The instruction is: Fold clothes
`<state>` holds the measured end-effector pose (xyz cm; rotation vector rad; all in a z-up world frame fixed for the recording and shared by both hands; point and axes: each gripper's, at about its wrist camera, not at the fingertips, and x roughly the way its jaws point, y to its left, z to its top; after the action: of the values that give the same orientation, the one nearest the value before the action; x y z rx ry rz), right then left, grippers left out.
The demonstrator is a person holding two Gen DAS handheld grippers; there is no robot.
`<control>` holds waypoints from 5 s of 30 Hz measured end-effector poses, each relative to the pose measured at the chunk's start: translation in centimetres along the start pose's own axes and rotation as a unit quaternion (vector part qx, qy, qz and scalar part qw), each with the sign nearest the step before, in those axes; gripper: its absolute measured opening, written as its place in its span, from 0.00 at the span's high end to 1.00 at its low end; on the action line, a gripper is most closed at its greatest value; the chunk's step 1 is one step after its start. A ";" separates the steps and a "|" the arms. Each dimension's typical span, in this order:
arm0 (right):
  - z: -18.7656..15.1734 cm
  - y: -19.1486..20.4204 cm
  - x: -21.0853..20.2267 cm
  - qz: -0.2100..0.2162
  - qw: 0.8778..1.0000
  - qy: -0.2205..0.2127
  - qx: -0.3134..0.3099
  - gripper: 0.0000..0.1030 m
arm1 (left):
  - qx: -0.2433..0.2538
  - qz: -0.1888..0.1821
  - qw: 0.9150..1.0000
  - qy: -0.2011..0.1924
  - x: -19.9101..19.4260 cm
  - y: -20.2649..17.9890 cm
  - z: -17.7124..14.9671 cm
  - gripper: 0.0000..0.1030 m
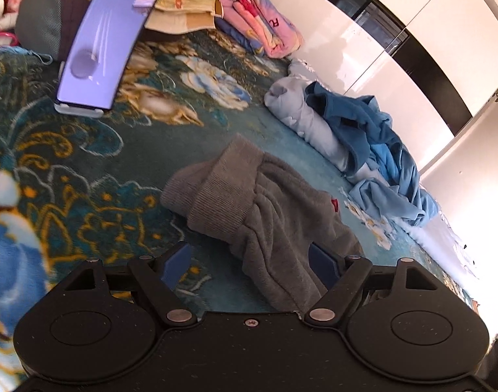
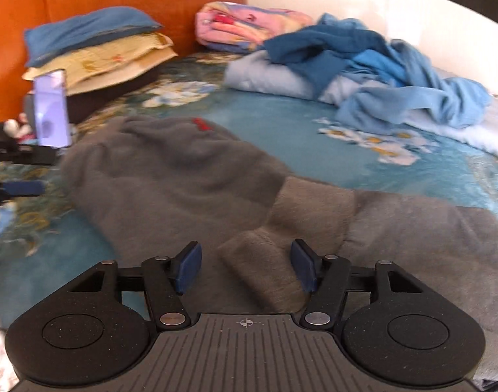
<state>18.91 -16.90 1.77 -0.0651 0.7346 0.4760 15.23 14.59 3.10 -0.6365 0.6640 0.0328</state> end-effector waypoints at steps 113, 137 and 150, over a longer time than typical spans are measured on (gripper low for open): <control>-10.5 -23.0 -9.9 0.059 0.893 -0.109 0.432 0.00 | 0.088 -0.127 0.979 0.134 11.5 -15.6 -5.7 0.24; -8.1 -22.7 -4.4 0.090 0.902 -0.071 0.417 0.48 | 0.084 -0.187 0.964 0.170 14.1 -16.5 -7.3 0.50; -7.8 -19.8 -9.5 0.073 0.913 -0.091 0.390 0.66 | 0.131 -0.203 0.959 0.149 7.6 -17.8 -7.9 0.73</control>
<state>16.58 -40.04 0.10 0.7809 0.7029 0.2968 20.79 -5.56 3.47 -0.5148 0.7992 -0.5351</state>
